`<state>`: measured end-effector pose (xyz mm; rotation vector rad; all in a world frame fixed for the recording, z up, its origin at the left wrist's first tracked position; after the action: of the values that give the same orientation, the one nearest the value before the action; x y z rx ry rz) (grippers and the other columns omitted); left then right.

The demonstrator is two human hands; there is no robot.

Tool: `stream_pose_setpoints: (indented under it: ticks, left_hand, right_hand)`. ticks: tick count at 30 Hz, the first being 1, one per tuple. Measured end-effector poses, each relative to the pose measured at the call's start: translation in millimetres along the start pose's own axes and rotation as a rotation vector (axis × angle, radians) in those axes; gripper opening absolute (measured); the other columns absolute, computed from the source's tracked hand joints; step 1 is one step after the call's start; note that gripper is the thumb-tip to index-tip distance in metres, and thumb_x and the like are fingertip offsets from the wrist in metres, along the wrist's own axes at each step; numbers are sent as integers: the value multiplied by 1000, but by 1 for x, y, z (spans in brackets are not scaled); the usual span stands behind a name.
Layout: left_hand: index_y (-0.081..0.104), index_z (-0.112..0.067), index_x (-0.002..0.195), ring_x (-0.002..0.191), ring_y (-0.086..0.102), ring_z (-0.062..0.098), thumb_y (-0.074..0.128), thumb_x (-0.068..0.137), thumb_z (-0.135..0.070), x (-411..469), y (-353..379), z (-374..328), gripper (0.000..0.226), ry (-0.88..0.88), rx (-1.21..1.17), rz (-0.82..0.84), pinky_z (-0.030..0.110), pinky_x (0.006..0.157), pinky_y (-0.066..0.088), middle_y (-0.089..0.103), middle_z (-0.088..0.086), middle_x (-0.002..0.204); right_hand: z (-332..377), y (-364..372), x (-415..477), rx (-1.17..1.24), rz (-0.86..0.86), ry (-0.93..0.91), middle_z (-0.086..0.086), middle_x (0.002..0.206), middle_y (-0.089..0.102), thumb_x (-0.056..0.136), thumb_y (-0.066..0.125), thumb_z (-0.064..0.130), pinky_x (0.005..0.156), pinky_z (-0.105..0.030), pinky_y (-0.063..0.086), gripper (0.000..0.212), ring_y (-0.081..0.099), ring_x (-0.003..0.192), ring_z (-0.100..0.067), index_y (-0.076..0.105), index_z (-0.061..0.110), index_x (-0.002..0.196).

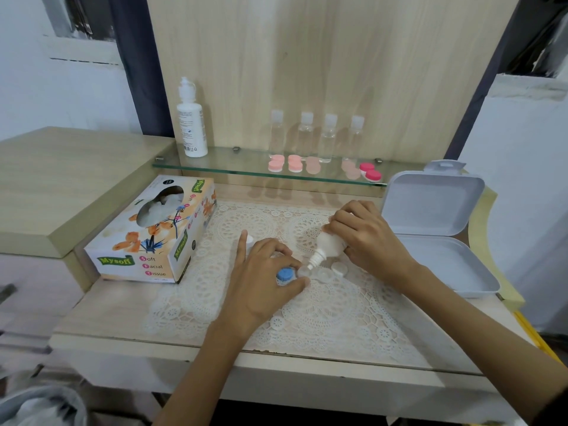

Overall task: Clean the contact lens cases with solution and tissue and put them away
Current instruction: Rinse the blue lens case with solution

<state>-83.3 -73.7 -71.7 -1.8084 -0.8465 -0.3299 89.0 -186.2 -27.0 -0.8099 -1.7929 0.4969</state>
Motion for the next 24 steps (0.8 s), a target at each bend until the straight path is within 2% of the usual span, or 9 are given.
stream_pose_setpoints:
  ticks: [3,5,11,15,18,21,24]
  left_hand:
    - [70,-37,89,102,45,-7,47,71,-67,0,0,0,42,-2,9,3,43,116,-7,52,-19,99]
    - [70,-37,89,101,44,-8,47,71,-67,0,-1,0,42,-1,5,0,43,116,-7,52,-19,98]
    - [70,-36,87,98,42,-9,47,70,-66,0,-1,-2,42,-3,-12,-15,41,116,-8,53,-18,97]
    - [70,-36,88,99,42,-9,46,70,-67,0,-1,-1,43,-2,3,-6,42,116,-8,52,-19,98]
    - [70,-36,89,101,43,-9,45,70,-68,0,0,-1,45,-2,7,-4,42,116,-8,52,-19,98]
    - [71,-35,89,102,41,-10,44,70,-68,0,0,-1,47,0,6,-6,42,116,-8,53,-19,99]
    - [71,-34,88,104,41,-9,44,70,-68,-1,0,-1,47,1,4,-5,42,116,-8,53,-18,99]
  right_hand:
    - [-1,1,0,-1,0,9,-4,85,62,71,50,-10,71,-42,45,29,48,84,-25,66,6,89]
    - [-1,1,1,-2,7,23,-4,84,62,61,62,-16,71,-41,44,35,47,84,-24,66,7,88]
    - [-1,1,2,13,4,49,-2,80,60,56,68,-18,69,-39,43,38,47,80,-23,66,8,84]
    - [-3,3,1,49,34,83,-2,80,59,58,71,-12,66,-37,41,34,44,80,-21,66,9,85]
    - [-3,3,-1,121,85,128,-3,83,60,60,79,3,64,-37,41,31,44,82,-21,65,8,87]
    - [-8,3,-5,227,129,199,-5,87,61,58,87,14,63,-38,45,39,43,84,-19,65,7,91]
    - [-14,2,-9,230,168,199,-6,92,60,59,87,10,65,-42,47,42,46,86,-22,64,7,95]
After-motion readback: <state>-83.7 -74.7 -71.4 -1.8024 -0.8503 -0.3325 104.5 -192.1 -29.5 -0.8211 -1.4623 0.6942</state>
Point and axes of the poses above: each hand's wrist, its own x-axis towards the middle knuckle, its own y-axis out of the palm, z = x × y, the point moved 2 cm from there along x, towards the middle knuckle
